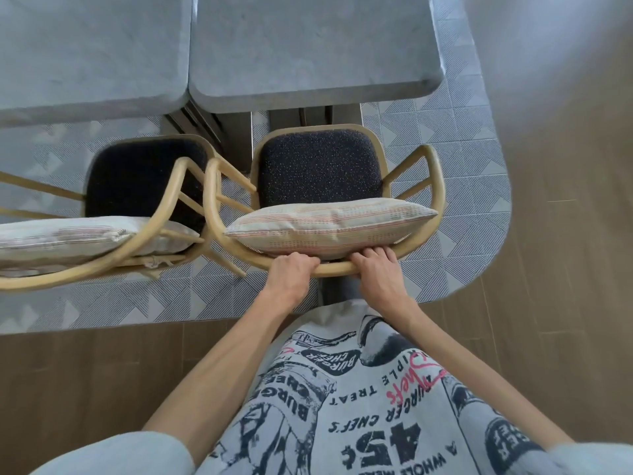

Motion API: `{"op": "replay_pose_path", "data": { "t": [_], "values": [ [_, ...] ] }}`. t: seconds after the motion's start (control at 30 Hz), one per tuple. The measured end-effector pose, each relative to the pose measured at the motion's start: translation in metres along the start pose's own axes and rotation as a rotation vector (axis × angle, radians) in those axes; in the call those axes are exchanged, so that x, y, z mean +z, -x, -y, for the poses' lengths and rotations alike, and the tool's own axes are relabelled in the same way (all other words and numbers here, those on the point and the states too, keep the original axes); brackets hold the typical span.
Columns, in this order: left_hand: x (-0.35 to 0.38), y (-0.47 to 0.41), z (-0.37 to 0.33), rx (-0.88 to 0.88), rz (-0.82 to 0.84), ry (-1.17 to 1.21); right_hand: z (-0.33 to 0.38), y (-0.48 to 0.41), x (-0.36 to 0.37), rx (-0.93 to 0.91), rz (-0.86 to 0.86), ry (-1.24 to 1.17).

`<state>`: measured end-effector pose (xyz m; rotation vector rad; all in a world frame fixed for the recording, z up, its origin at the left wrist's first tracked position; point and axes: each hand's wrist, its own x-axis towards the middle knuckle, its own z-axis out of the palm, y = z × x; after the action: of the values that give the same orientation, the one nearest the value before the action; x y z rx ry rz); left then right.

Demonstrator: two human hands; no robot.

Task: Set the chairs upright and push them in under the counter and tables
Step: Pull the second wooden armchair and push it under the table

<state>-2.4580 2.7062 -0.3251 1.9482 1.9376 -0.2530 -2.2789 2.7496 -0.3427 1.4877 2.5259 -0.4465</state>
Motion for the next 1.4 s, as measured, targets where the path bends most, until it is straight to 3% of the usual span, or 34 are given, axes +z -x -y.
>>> {"op": "replay_pose_path", "data": {
  "t": [1.4],
  "values": [
    [-0.011, 0.003, 0.021, 0.049, 0.043, 0.013, 0.012, -0.006, 0.009, 0.009, -0.05, -0.069]
  ]
}}
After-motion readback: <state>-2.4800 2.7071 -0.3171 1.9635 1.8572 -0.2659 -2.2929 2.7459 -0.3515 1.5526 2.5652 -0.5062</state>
